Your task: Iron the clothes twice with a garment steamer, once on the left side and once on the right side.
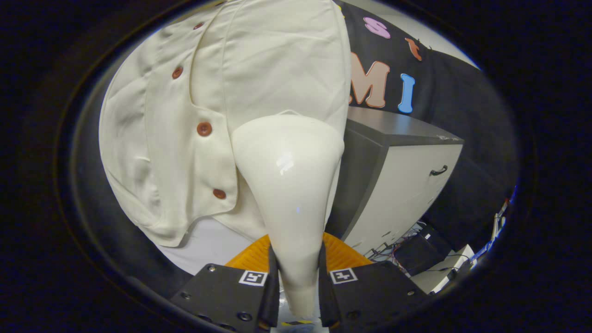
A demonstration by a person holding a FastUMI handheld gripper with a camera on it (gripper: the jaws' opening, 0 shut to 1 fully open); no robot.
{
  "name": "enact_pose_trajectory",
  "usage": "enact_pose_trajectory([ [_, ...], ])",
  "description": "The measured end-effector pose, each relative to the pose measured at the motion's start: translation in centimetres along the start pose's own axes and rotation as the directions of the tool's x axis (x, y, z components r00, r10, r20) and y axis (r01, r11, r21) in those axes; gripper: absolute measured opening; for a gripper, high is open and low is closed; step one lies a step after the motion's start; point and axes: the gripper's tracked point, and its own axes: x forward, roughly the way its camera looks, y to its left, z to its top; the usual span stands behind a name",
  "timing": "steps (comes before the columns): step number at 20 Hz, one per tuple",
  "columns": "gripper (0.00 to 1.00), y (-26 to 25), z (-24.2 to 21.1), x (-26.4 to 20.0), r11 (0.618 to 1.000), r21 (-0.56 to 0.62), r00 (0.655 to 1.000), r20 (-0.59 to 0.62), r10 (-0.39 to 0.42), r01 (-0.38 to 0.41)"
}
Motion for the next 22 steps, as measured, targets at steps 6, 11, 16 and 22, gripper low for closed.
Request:
enact_pose_trajectory([
  [6, 0.35, 0.2, -4.0, 0.9, 1.0, -0.009, 0.998, -0.058, -0.004, 0.003],
  [11, 0.35, -0.2, -7.4, 1.9, 1.0, -0.002, 0.993, -0.116, -0.009, 0.009],
  [16, 0.35, -0.5, -9.4, 2.3, 0.999, 0.028, 0.99, -0.143, -0.01, 0.014],
  [22, 0.35, -0.7, -11.4, 2.4, 0.999, 0.036, 0.984, -0.177, -0.008, 0.015],
])
